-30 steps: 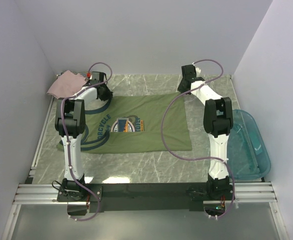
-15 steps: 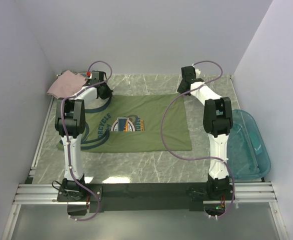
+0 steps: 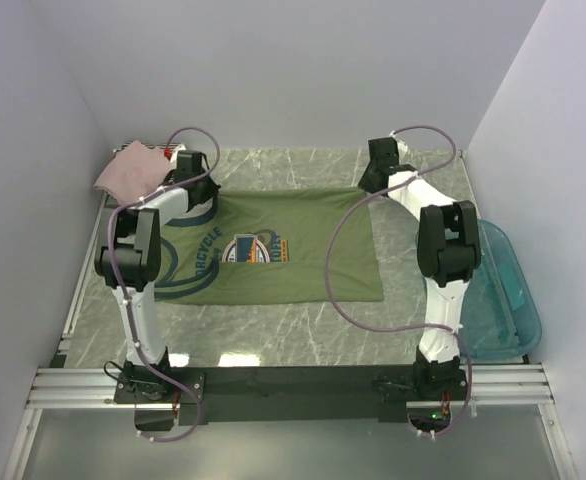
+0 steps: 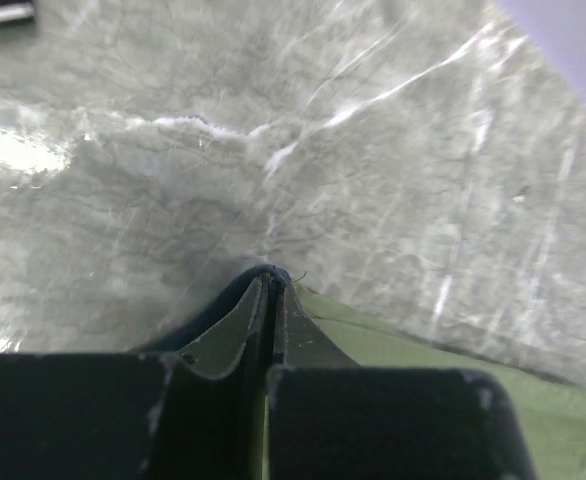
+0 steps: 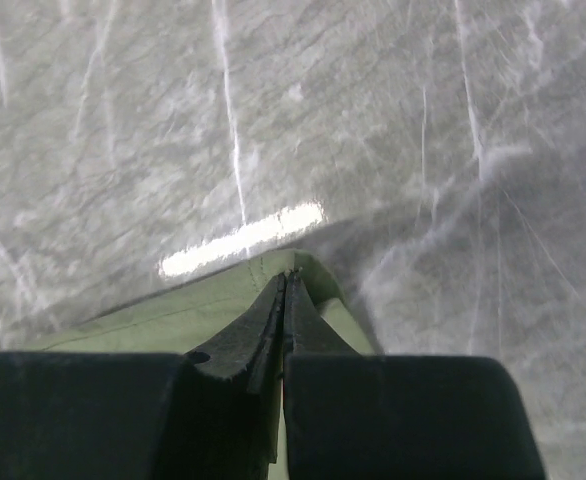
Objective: Fold and stack the tank tops
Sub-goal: Fold the tank top
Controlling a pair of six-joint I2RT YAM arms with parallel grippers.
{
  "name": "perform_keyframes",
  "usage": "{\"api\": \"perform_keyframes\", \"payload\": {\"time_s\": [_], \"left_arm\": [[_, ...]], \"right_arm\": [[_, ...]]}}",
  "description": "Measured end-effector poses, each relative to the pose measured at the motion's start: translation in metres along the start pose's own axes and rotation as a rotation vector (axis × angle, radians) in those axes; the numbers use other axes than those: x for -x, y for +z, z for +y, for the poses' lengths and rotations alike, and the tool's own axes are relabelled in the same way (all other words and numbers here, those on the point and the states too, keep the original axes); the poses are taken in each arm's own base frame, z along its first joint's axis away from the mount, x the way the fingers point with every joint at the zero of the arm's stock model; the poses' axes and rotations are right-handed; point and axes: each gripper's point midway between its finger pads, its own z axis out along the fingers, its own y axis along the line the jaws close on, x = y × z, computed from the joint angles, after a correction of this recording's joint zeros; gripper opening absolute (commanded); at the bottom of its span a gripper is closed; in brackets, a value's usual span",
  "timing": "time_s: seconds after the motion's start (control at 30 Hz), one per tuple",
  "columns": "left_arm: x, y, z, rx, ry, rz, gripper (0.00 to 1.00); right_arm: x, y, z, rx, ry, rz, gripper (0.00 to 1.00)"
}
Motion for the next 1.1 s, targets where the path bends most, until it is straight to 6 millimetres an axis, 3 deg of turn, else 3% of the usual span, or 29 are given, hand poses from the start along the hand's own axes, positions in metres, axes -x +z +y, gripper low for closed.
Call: {"api": "perform_keyframes", "payload": {"time_s": [0.3,0.73,1.1], "left_arm": [[0.016,-0.032,-0.006,-0.056,-0.019,-0.094,0.01],[-0.033,-0.083,0.015,-0.076,-0.036,-0.09,0.01],[-0.062,-0.104,0.033,-0.049,-0.028,-0.098,0.01]], "right_arm": [[-0.003,-0.032,-0.005,0.042,0.04,-0.033,0.01],[-0.066,-0.072,-0.048,0.014,0.091,0.046,0.01],[-0.108,-0.08,-0.075,-0.02,0.127,0.096,0.01]]}}
